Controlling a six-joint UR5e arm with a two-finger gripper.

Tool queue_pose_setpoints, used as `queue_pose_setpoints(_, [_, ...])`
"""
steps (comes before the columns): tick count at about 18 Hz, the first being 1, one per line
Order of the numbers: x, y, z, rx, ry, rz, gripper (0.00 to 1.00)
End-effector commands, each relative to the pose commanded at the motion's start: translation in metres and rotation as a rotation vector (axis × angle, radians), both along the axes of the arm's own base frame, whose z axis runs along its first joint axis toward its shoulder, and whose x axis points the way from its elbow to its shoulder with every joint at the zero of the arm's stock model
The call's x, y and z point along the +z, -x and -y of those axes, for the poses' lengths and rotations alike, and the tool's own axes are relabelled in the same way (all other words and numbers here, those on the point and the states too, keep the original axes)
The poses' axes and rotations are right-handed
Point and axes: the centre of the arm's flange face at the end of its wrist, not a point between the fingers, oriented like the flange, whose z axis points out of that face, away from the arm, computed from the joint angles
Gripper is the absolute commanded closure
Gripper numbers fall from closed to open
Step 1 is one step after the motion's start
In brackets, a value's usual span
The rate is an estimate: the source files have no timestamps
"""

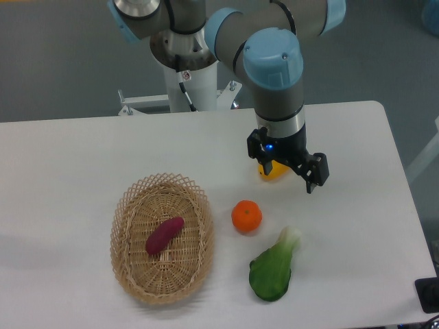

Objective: Pick up the sweet potato from the basket
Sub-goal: 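Move the open gripper over the basket and lower it onto the purple sweet potato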

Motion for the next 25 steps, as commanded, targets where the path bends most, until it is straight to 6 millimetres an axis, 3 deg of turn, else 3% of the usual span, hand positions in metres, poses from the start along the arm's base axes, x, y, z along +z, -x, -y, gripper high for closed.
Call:
queue_pose_setpoints(4, [-0.012,-0.014,-0.006,0.123,-0.052,0.070,0.00])
queue_pose_setpoints(7, [-0.023,-0.047,-0.026,0.137,-0.067,0.086,0.00])
queue_pose_setpoints(12, [-0.059,-0.102,-0.051,0.093,-0.039,0.127,0.00])
queue_pose_setpoints(17, [-0.107,-0.142,-0.094,0.100,-0.042,0.156,0.00])
queue_pose_setpoints(22, [-0.153,-0.157,-0.102,0.054,0.033,0.188,0.00])
queue_pose_setpoints(25, [-0.162,-0.159,-0.104,0.033,0.022,0.181,0.00])
